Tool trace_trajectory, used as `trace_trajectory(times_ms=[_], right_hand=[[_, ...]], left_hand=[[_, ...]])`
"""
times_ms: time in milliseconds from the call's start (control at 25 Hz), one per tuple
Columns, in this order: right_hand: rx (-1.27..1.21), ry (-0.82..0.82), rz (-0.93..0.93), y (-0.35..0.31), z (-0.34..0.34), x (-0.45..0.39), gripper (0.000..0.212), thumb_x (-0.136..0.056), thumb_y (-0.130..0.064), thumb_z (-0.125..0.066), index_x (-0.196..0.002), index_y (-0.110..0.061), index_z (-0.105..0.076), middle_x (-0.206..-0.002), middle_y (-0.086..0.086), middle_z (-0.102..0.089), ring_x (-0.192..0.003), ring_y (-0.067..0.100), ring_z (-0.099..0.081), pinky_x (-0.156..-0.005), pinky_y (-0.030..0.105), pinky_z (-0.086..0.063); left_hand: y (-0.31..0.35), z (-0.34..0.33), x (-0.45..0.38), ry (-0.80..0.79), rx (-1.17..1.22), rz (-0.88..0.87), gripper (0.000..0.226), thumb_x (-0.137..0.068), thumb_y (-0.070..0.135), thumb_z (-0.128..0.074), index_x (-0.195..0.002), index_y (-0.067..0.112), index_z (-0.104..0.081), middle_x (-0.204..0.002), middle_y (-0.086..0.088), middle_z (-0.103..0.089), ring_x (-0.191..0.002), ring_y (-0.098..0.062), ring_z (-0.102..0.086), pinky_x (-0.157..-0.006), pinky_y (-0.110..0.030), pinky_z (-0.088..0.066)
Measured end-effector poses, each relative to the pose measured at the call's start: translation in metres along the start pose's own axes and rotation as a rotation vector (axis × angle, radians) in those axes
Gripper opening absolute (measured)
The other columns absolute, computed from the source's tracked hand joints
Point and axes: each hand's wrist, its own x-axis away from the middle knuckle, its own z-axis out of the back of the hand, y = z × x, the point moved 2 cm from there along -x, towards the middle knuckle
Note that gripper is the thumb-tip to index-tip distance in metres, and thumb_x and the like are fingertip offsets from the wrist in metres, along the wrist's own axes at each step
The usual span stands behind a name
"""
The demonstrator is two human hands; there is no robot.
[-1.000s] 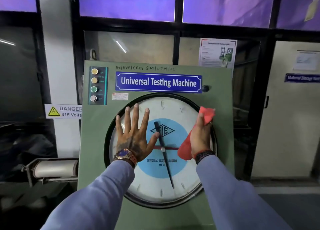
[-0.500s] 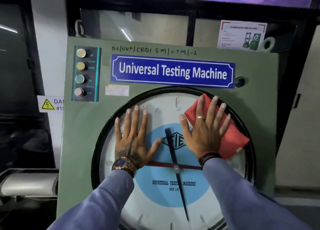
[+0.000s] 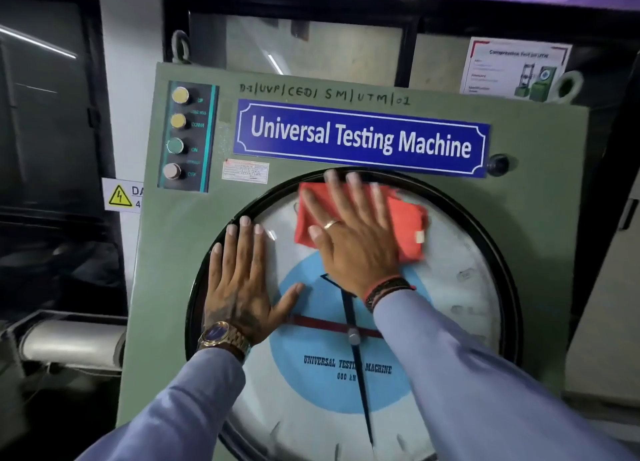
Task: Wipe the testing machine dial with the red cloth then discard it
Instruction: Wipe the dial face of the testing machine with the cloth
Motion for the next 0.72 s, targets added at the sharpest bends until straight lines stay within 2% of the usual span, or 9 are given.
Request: trace_trajectory(times_ms=[80,200,280,360,480,720], right_hand=[[0.016,0.023,-0.188,0.039,0.003,0.025,0.066,-0.112,-0.053,-0.036,-0.175,-0.046,-0.016,-0.187,0.003,-0.010,-0.172,0.038,-0.012,-0.137,0.063,-0.003],[0.019,0.069,-0.404,0.086,0.009,0.082,0.067,-0.112,-0.052,-0.034,-0.176,-0.036,-0.020,-0.186,0.010,-0.015,-0.169,0.044,-0.018,-0.135,0.068,-0.008],[0.018,0.070,-0.465,0.093,0.009,0.100,0.069,-0.111,-0.049,-0.037,-0.176,-0.027,-0.026,-0.184,0.014,-0.021,-0.168,0.047,-0.022,-0.134,0.070,-0.012],[0.024,0.075,-0.485,0.086,0.008,0.096,0.069,-0.110,-0.047,-0.040,-0.175,-0.025,-0.029,-0.184,0.015,-0.022,-0.168,0.048,-0.022,-0.133,0.071,-0.013],[0.022,0.070,-0.412,0.071,0.008,0.069,0.067,-0.111,-0.046,-0.038,-0.176,-0.031,-0.027,-0.185,0.012,-0.019,-0.170,0.046,-0.016,-0.133,0.071,-0.012],[-0.009,0.025,0.055,-0.004,0.001,0.003,0.067,-0.110,-0.050,-0.042,-0.174,-0.039,-0.027,-0.186,0.004,-0.019,-0.172,0.040,-0.013,-0.136,0.068,-0.007]], left_hand=[[0.012,-0.002,-0.005,-0.033,-0.018,0.005,0.110,-0.093,0.087,-0.036,-0.177,0.021,-0.012,-0.186,-0.014,-0.001,-0.172,-0.037,0.000,-0.137,-0.061,-0.003],[0.037,-0.006,-0.019,-0.037,-0.022,-0.024,0.109,-0.092,0.090,-0.034,-0.177,0.025,-0.012,-0.186,-0.014,-0.003,-0.172,-0.039,-0.002,-0.136,-0.067,-0.005],[0.048,-0.007,-0.025,-0.040,-0.024,-0.020,0.111,-0.091,0.091,-0.033,-0.177,0.024,-0.011,-0.186,-0.013,-0.003,-0.172,-0.039,-0.003,-0.136,-0.068,-0.005],[0.045,-0.008,-0.022,-0.025,-0.014,-0.022,0.111,-0.092,0.091,-0.034,-0.177,0.024,-0.013,-0.186,-0.012,-0.006,-0.172,-0.038,-0.005,-0.136,-0.068,-0.007],[0.026,-0.007,-0.005,-0.004,-0.003,0.003,0.110,-0.091,0.091,-0.036,-0.177,0.025,-0.016,-0.186,-0.012,-0.009,-0.172,-0.038,-0.005,-0.136,-0.066,-0.009],[0.019,-0.005,0.012,-0.026,0.037,0.081,0.112,-0.089,0.088,-0.040,-0.176,0.025,-0.010,-0.185,-0.013,-0.007,-0.171,-0.038,-0.005,-0.135,-0.066,-0.009]])
